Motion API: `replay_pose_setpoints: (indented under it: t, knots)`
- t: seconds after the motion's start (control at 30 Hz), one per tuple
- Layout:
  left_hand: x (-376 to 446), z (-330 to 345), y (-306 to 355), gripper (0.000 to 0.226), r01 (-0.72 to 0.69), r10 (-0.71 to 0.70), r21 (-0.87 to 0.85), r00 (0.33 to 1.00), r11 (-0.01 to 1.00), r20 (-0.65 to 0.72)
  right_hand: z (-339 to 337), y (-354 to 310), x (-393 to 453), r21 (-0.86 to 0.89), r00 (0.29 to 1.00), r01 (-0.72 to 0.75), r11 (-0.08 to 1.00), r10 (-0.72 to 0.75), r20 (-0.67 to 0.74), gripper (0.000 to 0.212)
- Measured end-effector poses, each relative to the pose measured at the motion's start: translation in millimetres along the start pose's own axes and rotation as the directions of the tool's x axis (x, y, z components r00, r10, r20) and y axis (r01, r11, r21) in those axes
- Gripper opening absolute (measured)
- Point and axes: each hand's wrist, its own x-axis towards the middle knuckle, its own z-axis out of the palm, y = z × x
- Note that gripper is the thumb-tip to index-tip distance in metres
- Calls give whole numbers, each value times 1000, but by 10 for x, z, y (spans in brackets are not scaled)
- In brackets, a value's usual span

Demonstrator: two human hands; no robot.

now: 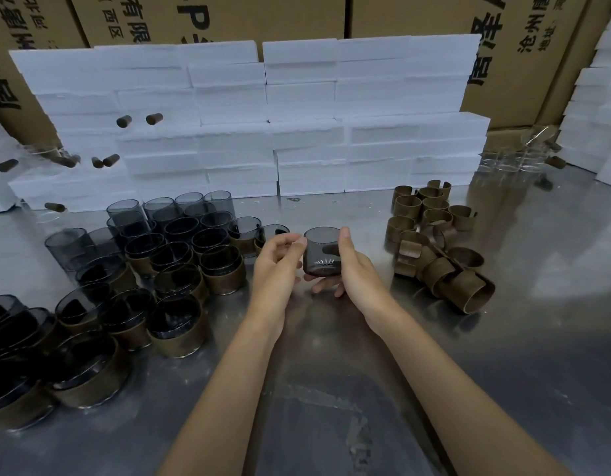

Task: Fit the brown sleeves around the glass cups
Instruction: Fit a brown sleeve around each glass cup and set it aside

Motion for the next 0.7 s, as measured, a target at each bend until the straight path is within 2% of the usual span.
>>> replay_pose_setpoints:
  t: [0.17,0.33,0.5,0.57,0.7]
  knots:
    - [-14,1,44,7,-1,1,-26,1000,1000,-9,-23,-6,-8,34,994,59,998,-55,-95,45]
    - [-61,46,76,46,-5,5,31,1000,1000,0,-41,-23,-59,-14,970,168,986,-168,-177,31]
    - [-94,48,73,50,24,-26,84,1000,996,16,-41,-24,-55,5,960,187,982,-181,-211,19]
    - [-109,46,82,58,17,-23,110,998,994,53,-23,-18,-52,50,973,150,987,-138,-184,28]
    - [-149,50,124,60,43,-53,53,976,998,213,14,-82,-66,184,997,-21,983,6,78,97]
